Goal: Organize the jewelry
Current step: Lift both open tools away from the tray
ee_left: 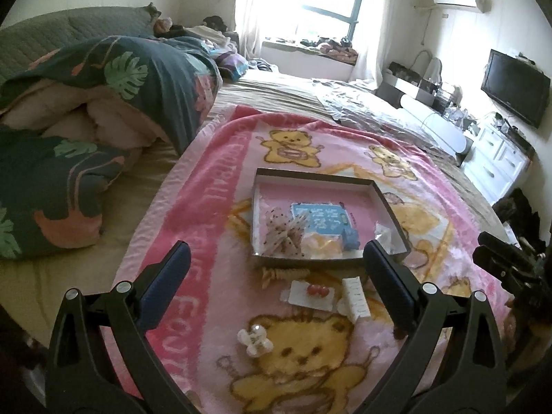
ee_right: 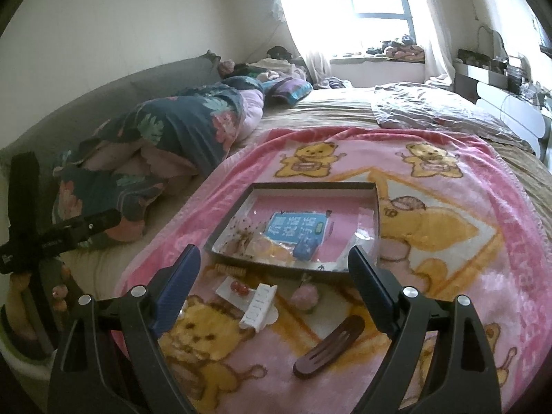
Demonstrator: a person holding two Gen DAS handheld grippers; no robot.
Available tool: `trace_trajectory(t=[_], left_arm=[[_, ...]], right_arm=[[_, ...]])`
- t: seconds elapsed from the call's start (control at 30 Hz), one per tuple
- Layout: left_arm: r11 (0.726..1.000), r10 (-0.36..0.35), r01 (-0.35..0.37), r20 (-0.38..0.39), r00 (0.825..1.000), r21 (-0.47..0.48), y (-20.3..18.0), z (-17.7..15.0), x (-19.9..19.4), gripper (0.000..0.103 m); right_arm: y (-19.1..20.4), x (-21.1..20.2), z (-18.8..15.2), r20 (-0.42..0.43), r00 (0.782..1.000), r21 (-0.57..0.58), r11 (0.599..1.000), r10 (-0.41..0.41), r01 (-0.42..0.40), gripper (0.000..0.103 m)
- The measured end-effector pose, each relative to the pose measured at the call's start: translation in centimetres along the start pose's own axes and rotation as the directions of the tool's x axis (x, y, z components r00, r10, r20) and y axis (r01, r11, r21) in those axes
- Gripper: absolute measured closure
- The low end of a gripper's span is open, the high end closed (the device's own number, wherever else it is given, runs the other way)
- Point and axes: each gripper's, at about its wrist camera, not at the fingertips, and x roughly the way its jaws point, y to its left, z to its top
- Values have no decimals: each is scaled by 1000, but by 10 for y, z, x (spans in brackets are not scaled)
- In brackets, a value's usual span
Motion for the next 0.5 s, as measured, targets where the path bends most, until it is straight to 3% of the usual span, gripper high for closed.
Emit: trace_trajectory(t=[0.5], left_arm=[[999,25,-24,-40,999,32,9,-32,-3,10]], right_arm=[[20,3,-19,-40,999,-24,1000,3,-4,17]])
